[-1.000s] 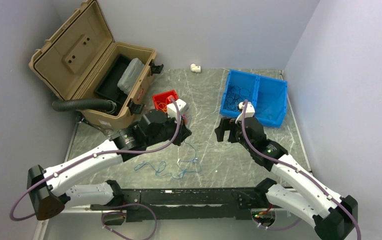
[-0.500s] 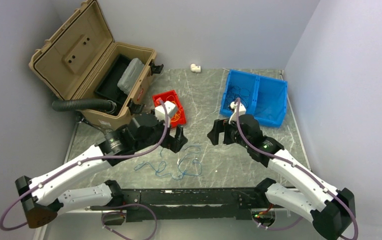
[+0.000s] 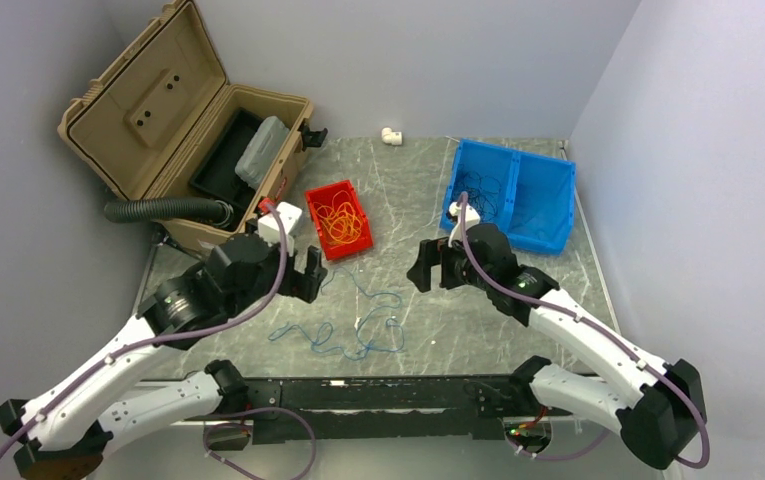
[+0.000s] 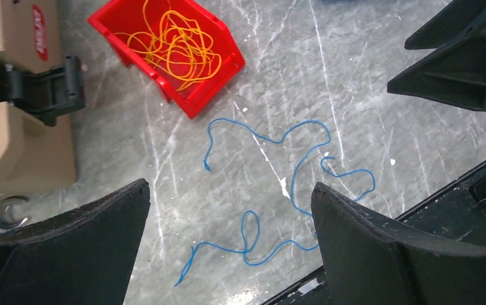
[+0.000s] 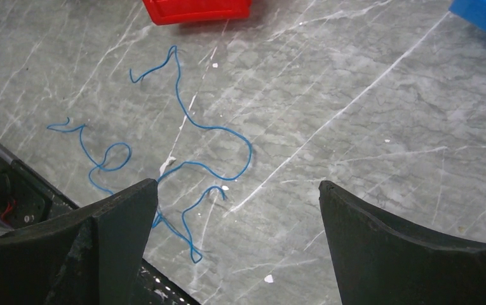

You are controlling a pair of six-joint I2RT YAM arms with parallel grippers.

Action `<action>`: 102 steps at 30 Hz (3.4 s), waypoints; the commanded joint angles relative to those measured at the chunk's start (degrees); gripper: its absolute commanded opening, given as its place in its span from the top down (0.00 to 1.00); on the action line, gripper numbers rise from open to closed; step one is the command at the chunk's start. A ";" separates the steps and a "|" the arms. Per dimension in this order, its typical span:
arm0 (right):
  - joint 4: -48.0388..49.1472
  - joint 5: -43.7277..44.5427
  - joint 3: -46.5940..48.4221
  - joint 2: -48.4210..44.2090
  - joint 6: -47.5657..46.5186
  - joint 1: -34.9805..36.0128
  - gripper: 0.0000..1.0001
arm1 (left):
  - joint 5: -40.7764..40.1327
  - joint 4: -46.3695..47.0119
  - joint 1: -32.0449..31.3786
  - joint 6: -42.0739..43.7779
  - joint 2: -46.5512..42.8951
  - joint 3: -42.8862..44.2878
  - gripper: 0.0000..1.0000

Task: Untangle the cables
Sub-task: Pick up the cable at the center of the board.

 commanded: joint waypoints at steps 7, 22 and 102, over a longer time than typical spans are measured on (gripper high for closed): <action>3.48 -1.54 6.75 7.14 -4.25 7.89 0.00 | -5.14 0.10 0.21 3.22 -7.41 -1.75 0.01; -2.47 5.27 9.97 16.48 -0.68 17.23 0.00 | -5.03 3.66 0.18 4.88 -11.83 -9.36 0.01; -21.27 30.18 21.42 30.08 15.78 29.10 1.00 | -7.19 3.41 0.21 5.08 -14.42 -11.46 0.01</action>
